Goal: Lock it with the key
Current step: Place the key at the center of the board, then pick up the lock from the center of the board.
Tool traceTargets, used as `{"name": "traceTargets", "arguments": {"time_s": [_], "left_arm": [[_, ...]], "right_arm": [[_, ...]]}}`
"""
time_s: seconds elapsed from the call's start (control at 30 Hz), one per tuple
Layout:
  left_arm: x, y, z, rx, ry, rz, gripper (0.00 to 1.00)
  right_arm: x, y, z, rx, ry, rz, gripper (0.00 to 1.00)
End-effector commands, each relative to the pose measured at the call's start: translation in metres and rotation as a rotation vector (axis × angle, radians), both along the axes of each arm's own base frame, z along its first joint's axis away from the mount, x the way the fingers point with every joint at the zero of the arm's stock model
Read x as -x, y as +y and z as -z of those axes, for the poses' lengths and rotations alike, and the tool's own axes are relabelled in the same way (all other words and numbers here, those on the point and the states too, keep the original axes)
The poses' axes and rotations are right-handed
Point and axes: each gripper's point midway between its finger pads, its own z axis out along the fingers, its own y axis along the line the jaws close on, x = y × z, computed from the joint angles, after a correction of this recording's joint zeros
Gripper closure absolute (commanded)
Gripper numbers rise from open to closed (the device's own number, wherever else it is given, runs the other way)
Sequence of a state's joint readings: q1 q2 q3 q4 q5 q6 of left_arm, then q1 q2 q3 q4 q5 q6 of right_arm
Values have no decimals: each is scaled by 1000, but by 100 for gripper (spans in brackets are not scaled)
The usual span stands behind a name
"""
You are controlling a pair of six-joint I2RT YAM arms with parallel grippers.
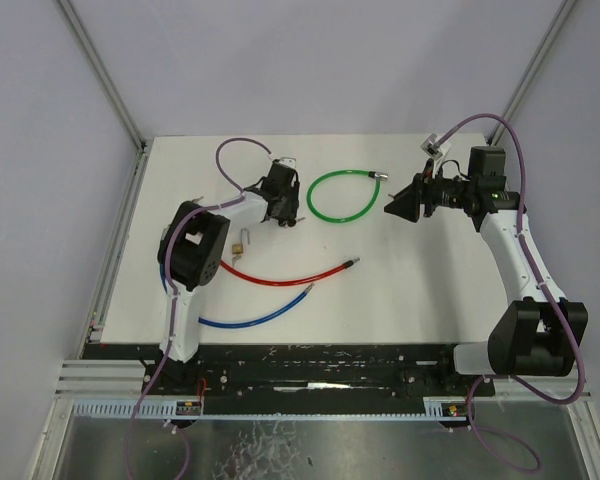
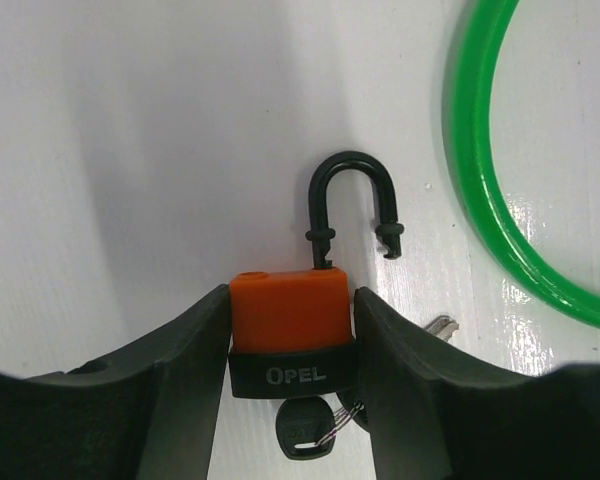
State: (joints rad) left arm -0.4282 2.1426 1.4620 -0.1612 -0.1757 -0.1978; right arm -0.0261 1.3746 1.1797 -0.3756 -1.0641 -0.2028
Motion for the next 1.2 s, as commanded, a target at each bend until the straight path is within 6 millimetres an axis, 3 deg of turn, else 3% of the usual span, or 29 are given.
{"name": "traceTargets", "arguments": {"time_s": [0.0,0.1,0.3,0.43,0.6,0.77,1.07,1.17], "left_arm": [[-2,0,-1,23,11,5,57],[-5,-1,-13,31,-10,13,84],[-1,-6,-60,77,-100,69,98],[14,-13,-102,150,-218,141,100],[49,-26,-123,227,-312,260,100],[91,-58,-144,326,-416,487,100],[180,-113,-171,346,-640,940,100],[197,-124,-171,377,-653,1036,100]], "right_arm": [[0,3,-6,0,-35,-21,35],[0,3,-6,0,-35,-21,35],[-1,3,-5,3,-34,-20,36],[-1,3,-4,4,-31,-19,36],[0,3,-2,6,-40,-26,36],[9,10,3,16,-112,-102,35],[62,37,28,84,-495,-428,16],[79,42,39,113,-647,-541,11]]}}
